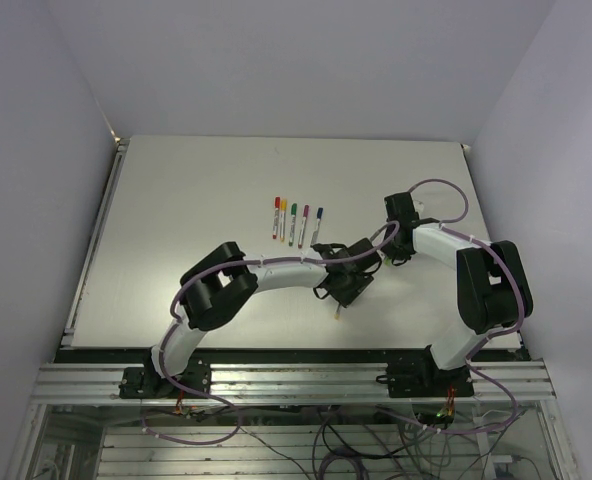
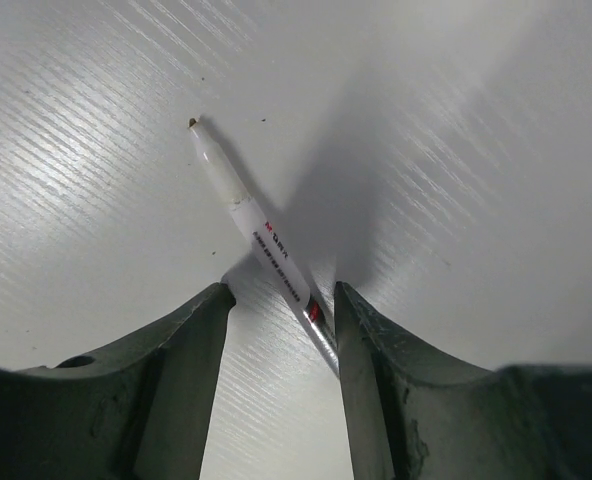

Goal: Insert the pens into the pen caps

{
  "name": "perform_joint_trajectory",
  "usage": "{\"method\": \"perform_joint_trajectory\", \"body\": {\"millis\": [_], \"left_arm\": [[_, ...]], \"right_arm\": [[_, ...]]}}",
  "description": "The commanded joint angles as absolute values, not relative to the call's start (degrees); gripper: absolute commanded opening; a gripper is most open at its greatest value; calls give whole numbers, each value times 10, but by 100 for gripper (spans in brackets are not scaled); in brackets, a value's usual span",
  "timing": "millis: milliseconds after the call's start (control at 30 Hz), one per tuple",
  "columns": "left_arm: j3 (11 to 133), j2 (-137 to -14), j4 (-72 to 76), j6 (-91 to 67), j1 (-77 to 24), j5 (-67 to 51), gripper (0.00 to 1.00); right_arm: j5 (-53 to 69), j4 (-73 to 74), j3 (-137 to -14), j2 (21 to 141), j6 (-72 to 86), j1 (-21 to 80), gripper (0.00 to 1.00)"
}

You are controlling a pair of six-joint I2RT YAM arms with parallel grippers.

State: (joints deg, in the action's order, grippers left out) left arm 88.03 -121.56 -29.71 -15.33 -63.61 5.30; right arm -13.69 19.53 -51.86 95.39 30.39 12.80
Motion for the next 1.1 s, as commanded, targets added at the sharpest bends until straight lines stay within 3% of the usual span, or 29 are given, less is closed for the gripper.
{"method": "perform_joint_trajectory", "body": {"millis": [0,100,200,367,700,1067], "left_arm": [[824,-1265,-318,-152,-635,102,57],[805,-1264,-314,-161,-636,108,47],[789,-1259,-325,-168,-636,112,29],[760,-1247,-355,-180,-636,96,8],[731,-1230,-350,-200,-635,88,7],[810,-1165,-284,-194,-608,97,7]], "right_arm": [[-141,205,-510,940,313,122,0],[-142,208,-512,938,313,121,0],[-142,210,-513,935,313,120,0],[-139,215,-516,927,315,117,0],[-104,196,-512,905,303,116,0],[-35,118,-479,771,296,116,0]]}}
